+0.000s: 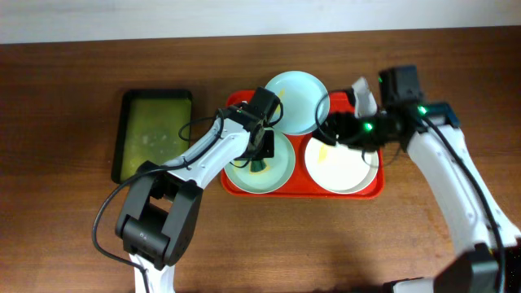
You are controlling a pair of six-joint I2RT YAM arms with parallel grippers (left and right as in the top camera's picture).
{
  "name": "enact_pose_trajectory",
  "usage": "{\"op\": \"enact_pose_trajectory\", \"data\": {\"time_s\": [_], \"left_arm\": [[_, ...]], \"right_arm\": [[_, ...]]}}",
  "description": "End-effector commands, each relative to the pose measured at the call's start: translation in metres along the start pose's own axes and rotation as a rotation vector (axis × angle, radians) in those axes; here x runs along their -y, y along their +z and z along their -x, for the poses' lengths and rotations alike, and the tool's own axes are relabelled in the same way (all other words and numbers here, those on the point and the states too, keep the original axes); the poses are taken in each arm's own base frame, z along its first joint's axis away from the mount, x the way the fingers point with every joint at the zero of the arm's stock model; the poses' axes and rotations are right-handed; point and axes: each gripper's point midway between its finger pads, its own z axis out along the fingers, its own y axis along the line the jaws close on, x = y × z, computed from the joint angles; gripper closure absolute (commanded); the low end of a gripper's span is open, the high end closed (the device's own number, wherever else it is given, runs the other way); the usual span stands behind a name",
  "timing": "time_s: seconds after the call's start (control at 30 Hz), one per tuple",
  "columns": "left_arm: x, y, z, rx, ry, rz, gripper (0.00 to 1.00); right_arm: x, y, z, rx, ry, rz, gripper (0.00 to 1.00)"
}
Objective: Clean dirty plates on tray and stack at the side
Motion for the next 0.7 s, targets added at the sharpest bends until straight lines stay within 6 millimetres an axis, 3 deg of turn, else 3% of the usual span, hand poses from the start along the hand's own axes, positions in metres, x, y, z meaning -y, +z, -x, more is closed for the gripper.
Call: {"op": "enact_pose_trajectory", "data": {"time_s": [0.0, 0.03, 0.1, 0.2, 0.27, 0.47, 0.67], "left_arm": [[-0.003, 0.000, 0.001, 0.001, -0.017, 0.005, 1.00], [-0.003, 0.000, 0.001, -0.002, -0.017, 0.006, 1.00], [-0.004, 0.000, -0.001, -0.008, -0.016, 0.009, 1.00], [-0.004, 0.000, -0.001, -0.008, -0.016, 0.010, 1.00], [-0.004, 0.000, -0.001, -0.008, -0.016, 0.010, 1.00], [-0.004, 0.000, -0.001, -0.008, -0.016, 0.010, 1.00], [-0.005, 0.000, -0.003, -0.018, -0.017, 0.015, 1.00]], "right_arm": [[0.025, 0.045, 0.021, -0.002, -0.065, -0.169, 0.19], [0.025, 0.065, 0.019, -0.027, -0.079, -0.162, 0.23], [0.024, 0.091, 0.016, -0.058, -0.100, -0.157, 0.44], [0.026, 0.127, 0.012, -0.089, -0.126, -0.160, 0.47], [0.029, 0.133, 0.011, -0.101, -0.141, -0.164, 0.55], [0.026, 0.154, -0.003, -0.151, -0.230, -0.172, 0.55], [0.038, 0.173, -0.011, -0.191, -0.215, -0.182, 0.57]]}}
